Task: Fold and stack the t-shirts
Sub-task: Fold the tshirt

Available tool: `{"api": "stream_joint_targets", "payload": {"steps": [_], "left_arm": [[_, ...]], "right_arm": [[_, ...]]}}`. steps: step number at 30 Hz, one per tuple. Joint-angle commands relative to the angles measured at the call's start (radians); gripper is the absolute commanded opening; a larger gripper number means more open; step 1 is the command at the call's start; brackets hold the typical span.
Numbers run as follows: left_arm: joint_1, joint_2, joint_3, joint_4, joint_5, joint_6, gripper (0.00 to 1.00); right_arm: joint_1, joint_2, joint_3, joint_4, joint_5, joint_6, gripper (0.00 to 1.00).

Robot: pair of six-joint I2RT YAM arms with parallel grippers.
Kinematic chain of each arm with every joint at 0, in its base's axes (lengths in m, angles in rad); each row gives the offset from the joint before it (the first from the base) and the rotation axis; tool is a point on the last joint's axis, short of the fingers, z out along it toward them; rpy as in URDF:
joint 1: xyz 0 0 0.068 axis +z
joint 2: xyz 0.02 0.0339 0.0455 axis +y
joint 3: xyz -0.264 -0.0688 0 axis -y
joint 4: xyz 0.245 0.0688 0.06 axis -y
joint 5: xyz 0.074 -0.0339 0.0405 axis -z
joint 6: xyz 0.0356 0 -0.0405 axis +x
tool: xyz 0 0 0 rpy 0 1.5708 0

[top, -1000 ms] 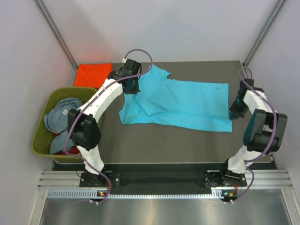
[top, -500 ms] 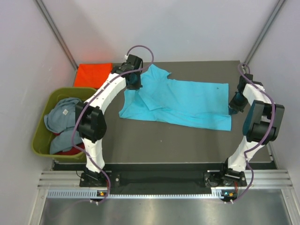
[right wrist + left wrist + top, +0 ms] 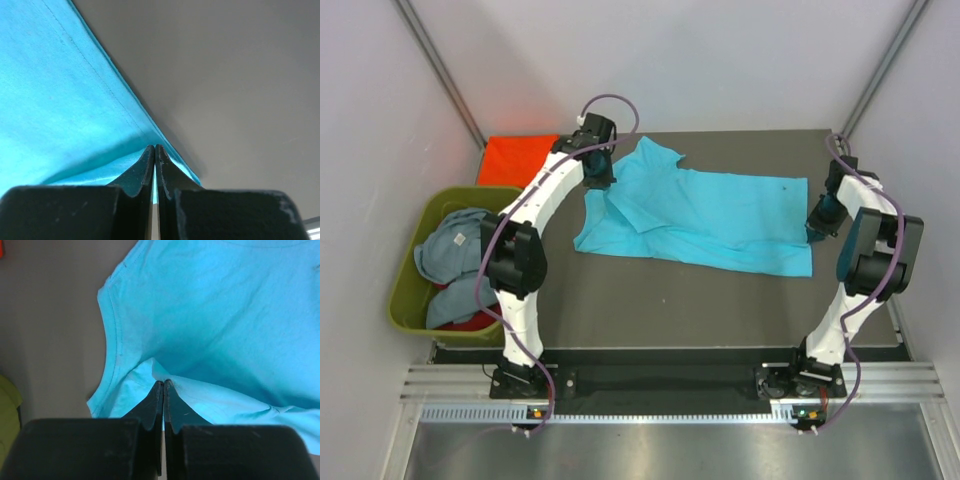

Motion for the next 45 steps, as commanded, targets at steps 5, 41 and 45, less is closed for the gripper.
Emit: {"api": "stream_joint_targets", "payload": {"steps": [5,41,45], "left_arm": [[0.019,0.017,0.057,-0.009,-0.02,0.01,0.0],[0.042,0.103,0.128,-0.034,-0.052,-0.004,0.0],[0.045,0.094,0.121,-0.046,-0.095,-0.008,0.0]], "right_arm": [[-0.003,0.014,0.066,-0.012,-0.008,-0.015,0.0],[-0.013,0.103,0.164,-0.019,0.005,-0.01,0.0],[-0.017,0.099,0.162,-0.019,0.009,-0.013,0.0]]}}
